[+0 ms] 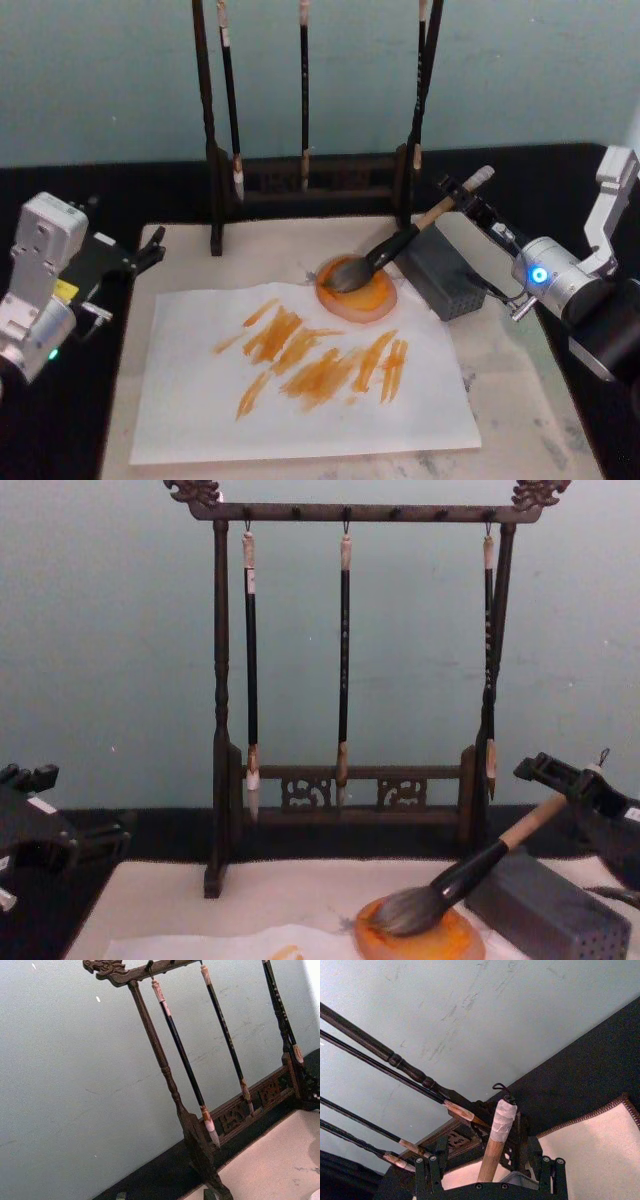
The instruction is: Pick up the brush from the inkstone, write on the paper, then place the brush back to its original position.
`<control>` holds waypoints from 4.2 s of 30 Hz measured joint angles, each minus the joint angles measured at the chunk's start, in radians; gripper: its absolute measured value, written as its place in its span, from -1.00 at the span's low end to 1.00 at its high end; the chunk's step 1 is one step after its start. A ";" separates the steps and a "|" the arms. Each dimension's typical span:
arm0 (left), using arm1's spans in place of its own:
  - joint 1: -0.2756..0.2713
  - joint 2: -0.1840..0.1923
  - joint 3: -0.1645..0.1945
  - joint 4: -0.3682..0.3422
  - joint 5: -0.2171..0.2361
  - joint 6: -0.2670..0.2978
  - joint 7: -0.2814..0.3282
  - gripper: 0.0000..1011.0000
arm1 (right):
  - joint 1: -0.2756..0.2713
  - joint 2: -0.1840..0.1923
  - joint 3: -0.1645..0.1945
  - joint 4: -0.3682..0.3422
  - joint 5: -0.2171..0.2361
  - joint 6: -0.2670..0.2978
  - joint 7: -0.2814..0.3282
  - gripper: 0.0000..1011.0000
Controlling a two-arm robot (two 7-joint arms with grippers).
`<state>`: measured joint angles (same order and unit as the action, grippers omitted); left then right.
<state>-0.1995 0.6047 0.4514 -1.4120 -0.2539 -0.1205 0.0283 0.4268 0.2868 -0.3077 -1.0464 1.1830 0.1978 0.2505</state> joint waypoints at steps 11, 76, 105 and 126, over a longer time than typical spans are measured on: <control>0.000 0.000 0.000 0.000 0.000 0.000 0.000 0.98 | 0.000 -0.001 0.002 0.000 0.000 0.001 0.000 0.79; 0.000 0.000 0.000 0.000 0.000 0.000 0.000 0.98 | -0.016 0.060 -0.075 -0.183 -0.090 -0.089 0.019 -0.65; 0.000 0.000 0.000 0.000 0.000 0.000 0.000 0.98 | -0.009 0.129 -0.215 -0.360 -0.414 -0.140 0.151 -0.65; 0.000 0.000 0.000 0.000 0.000 0.000 0.000 0.98 | -0.004 0.106 -0.271 -0.410 -0.456 -0.106 0.287 -0.65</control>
<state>-0.1995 0.6047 0.4514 -1.4119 -0.2539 -0.1205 0.0283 0.4232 0.3925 -0.5788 -1.4567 0.7269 0.0918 0.5377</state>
